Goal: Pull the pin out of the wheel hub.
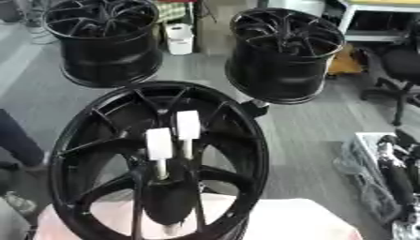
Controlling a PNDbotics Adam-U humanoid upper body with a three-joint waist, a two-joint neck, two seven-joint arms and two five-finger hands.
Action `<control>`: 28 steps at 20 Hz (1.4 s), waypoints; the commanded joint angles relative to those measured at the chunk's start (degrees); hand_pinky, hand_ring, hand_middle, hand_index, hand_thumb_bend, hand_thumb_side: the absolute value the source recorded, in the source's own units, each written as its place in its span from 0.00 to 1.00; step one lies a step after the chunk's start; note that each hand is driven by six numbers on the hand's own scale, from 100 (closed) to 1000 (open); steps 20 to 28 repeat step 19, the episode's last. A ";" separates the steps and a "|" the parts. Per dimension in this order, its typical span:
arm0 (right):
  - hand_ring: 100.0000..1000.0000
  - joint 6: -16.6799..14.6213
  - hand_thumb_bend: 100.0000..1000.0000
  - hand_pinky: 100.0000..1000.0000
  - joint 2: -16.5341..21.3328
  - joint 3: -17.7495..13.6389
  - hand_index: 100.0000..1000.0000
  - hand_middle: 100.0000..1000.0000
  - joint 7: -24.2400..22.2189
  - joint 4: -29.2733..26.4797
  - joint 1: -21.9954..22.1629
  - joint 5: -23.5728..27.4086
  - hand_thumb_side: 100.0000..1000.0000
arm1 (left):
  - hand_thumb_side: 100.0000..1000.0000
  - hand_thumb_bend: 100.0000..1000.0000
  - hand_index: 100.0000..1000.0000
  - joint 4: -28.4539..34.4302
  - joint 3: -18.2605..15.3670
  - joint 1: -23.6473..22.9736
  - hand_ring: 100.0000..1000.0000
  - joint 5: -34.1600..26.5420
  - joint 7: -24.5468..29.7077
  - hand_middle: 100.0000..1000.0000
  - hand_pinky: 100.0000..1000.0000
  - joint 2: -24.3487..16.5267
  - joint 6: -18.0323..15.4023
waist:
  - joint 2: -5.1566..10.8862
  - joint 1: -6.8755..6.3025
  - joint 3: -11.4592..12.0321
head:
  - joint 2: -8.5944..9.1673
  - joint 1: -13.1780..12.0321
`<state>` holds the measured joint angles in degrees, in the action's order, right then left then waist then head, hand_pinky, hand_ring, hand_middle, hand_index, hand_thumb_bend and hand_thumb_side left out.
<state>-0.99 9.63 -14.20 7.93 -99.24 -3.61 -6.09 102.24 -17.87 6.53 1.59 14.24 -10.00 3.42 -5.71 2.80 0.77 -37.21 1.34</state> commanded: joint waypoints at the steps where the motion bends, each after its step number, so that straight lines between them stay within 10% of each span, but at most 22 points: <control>1: 0.78 -1.04 0.00 0.66 0.41 1.42 0.91 0.79 -1.62 -1.65 -0.83 1.67 0.66 | 0.35 0.76 0.75 0.40 0.21 0.53 0.46 -0.23 0.30 0.68 0.41 -0.24 -0.09 | 0.32 -0.23 -0.04 | -0.27 -0.43; 28: 0.77 -1.89 0.00 0.65 -0.28 3.34 0.90 0.78 -3.72 -1.65 -1.49 3.77 0.68 | 0.35 0.76 0.75 0.32 0.82 0.57 0.46 -0.04 0.89 0.69 0.41 -0.08 -0.06 | 0.16 0.05 0.05 | -0.40 -1.00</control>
